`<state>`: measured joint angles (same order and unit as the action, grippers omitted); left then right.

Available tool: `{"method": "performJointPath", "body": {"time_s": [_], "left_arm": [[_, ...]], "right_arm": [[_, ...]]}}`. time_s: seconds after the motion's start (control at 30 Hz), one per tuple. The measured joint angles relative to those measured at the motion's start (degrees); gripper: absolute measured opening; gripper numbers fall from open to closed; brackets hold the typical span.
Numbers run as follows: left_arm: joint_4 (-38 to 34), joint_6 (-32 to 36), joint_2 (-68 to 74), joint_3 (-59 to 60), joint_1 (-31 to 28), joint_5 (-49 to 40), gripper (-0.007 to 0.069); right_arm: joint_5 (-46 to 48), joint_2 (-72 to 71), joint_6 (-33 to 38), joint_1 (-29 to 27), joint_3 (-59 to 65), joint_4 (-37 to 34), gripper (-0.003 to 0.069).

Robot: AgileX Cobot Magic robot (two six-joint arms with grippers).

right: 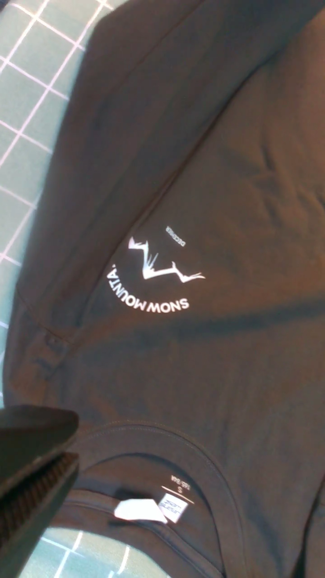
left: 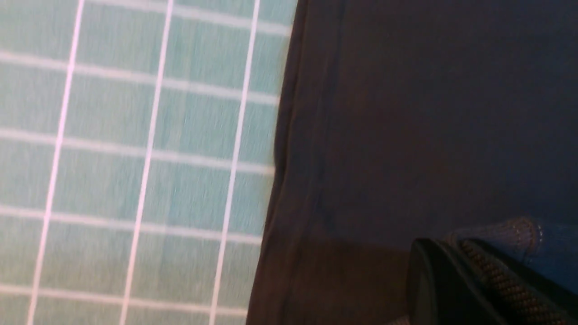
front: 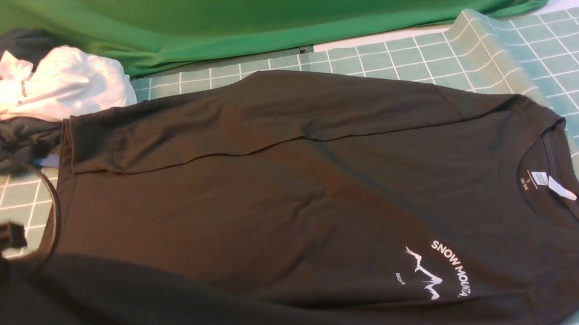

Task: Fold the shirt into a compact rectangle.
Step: 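Fold the left side of the black T-shirt inward over its body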

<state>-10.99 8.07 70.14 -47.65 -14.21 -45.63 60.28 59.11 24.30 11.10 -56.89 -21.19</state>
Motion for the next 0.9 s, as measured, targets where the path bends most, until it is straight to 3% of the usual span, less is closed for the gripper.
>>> {"method": "performJointPath", "body": {"time_s": [0.4, 0.73, 0.87, 0.9], "left_arm": [[1.34, -0.62, 13.38, -10.59, 0.0, 3.01, 0.0006], [1.98, -1.47, 19.84, -11.54, 0.0, 7.81, 0.001], [1.87, -1.47, 20.84, -11.54, 0.0, 8.87, 0.0081], [1.94, -1.47, 20.84, -11.54, 0.0, 10.0, 0.0139]], "right_arm": [[-0.18, 0.0, -0.23, 0.0, 0.0, -0.06, 0.0073], [-0.23, 0.0, -0.41, 0.0, 0.0, -0.18, 0.0085], [-0.17, 0.32, -0.41, 0.0, 0.0, -0.18, 0.0108], [0.29, 0.83, -0.48, 0.0, -0.05, -0.18, 0.0134]]}}
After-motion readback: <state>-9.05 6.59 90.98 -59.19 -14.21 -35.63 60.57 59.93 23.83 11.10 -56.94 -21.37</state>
